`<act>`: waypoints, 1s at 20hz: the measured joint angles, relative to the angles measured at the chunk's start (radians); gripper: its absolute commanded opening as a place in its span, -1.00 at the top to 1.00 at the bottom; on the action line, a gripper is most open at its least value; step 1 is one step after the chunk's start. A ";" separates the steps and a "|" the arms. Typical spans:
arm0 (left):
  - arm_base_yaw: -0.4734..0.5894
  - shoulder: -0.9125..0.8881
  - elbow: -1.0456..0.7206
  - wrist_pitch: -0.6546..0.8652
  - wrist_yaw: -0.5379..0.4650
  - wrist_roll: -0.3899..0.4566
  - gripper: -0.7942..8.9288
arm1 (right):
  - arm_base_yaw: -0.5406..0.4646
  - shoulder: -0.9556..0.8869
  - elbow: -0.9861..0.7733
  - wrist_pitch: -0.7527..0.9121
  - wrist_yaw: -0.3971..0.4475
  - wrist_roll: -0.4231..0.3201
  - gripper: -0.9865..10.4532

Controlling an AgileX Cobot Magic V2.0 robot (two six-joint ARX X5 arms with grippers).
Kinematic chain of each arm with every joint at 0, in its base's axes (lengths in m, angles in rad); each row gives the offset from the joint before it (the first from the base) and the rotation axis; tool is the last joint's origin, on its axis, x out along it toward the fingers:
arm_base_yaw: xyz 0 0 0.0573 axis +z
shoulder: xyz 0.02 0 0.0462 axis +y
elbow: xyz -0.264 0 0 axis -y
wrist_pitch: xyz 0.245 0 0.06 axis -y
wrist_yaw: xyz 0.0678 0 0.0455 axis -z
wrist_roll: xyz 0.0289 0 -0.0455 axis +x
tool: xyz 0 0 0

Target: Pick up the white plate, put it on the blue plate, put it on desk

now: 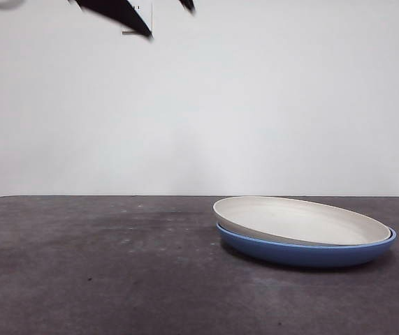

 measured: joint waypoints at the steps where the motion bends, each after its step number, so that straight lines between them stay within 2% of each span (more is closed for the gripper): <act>1: 0.003 -0.052 -0.017 -0.016 0.000 0.009 0.06 | 0.000 0.000 -0.009 0.000 0.000 0.000 0.08; 7: 0.011 -0.321 -0.306 -0.013 0.023 0.022 0.07 | 0.000 0.000 -0.133 0.030 -0.003 0.007 0.08; 10: 0.011 -0.432 -0.491 0.004 0.183 0.025 0.07 | 0.000 0.002 -0.165 0.033 -0.003 0.014 0.08; 15: 0.011 -0.463 -0.594 -0.013 0.288 0.030 0.07 | 0.000 0.002 -0.172 0.038 -0.003 0.018 0.08; 20: 0.011 -0.467 -0.596 -0.005 0.294 0.030 0.07 | 0.000 0.002 -0.172 0.038 -0.003 0.019 0.08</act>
